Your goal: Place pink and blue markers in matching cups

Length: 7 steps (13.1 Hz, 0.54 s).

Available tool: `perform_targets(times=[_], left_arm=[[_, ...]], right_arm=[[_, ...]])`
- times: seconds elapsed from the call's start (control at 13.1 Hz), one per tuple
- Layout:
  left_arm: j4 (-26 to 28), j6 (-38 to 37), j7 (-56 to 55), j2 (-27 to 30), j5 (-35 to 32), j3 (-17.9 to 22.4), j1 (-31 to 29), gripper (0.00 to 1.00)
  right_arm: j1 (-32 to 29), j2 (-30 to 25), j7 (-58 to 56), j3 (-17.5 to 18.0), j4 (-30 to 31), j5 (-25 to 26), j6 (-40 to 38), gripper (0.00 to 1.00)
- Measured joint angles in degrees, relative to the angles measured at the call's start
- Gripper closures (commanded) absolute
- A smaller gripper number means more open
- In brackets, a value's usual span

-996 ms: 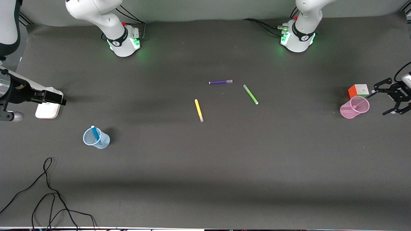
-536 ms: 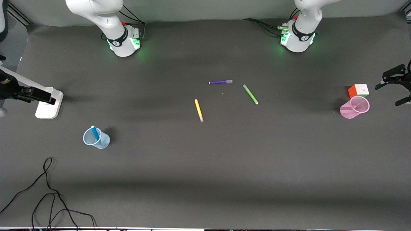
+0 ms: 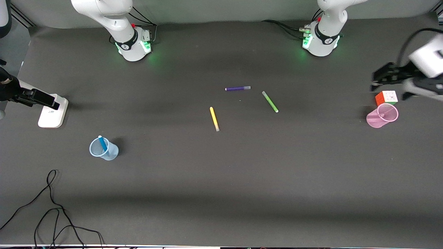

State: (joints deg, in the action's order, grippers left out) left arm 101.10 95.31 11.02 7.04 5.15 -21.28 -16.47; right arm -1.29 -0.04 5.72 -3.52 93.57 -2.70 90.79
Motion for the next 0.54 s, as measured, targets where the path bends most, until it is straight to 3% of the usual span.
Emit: perform_targets(times=[0.23,0.54], left_arm=[[-1.0,0.0,-6.2,-3.3,-1.2,-4.7,0.1,0.01],[-3.1,0.0,-6.4,-6.8,-1.6,-4.7,0.1,0.01]], right_arm=[[-0.2,0.0,0.0,-0.1,0.0,0.1,0.1,0.00],[-2.2,0.0,-2.3,1.1,0.0,0.1,0.0,0.00]])
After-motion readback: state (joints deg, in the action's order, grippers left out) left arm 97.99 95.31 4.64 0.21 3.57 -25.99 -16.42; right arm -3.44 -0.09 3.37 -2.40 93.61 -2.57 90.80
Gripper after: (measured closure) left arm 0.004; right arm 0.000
